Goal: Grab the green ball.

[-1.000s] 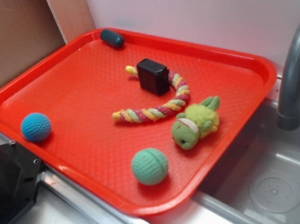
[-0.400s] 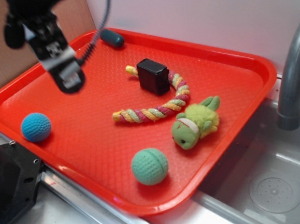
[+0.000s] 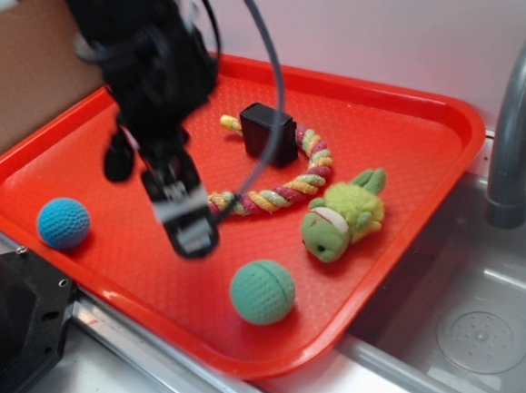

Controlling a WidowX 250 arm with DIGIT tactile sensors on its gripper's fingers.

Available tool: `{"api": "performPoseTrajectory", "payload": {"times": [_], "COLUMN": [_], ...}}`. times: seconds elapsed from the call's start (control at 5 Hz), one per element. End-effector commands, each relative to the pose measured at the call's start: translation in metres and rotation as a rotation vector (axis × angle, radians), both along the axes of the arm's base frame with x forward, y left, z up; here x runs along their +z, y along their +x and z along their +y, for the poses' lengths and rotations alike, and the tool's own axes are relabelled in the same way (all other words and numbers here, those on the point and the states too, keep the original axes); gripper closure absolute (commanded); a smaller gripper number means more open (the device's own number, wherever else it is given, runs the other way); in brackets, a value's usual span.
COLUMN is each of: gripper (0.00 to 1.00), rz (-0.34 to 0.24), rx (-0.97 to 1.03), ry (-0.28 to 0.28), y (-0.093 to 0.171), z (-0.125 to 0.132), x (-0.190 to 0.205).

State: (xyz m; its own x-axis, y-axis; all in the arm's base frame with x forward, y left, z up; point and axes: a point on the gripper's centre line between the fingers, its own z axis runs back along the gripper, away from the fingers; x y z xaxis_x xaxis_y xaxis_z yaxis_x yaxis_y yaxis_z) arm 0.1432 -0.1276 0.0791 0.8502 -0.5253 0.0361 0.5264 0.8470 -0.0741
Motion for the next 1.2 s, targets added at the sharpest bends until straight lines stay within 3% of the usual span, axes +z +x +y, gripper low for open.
{"api": "performPoseTrajectory", "payload": {"times": [0.0, 0.2, 0.4, 0.6, 0.8, 1.0], "gripper": [0.0, 0.0, 0.0, 0.33, 1.0, 1.0], "rz": [-0.029, -0.056, -0.066, -0.042, -0.034, -0.026], "rx": [-0.297, -0.521, -0.516, -0.563, -0.518, -0.491], "ry": [0.023, 0.008, 0.038, 0.031, 0.034, 0.039], "y": [-0.001, -0.007, -0.001, 0.005, 0.006, 0.008], "z": [-0.03, -0.05, -0.055, -0.059, -0.057, -0.054], "x": [-0.036, -0.038, -0.047, -0.054, -0.056, -0.057]}}
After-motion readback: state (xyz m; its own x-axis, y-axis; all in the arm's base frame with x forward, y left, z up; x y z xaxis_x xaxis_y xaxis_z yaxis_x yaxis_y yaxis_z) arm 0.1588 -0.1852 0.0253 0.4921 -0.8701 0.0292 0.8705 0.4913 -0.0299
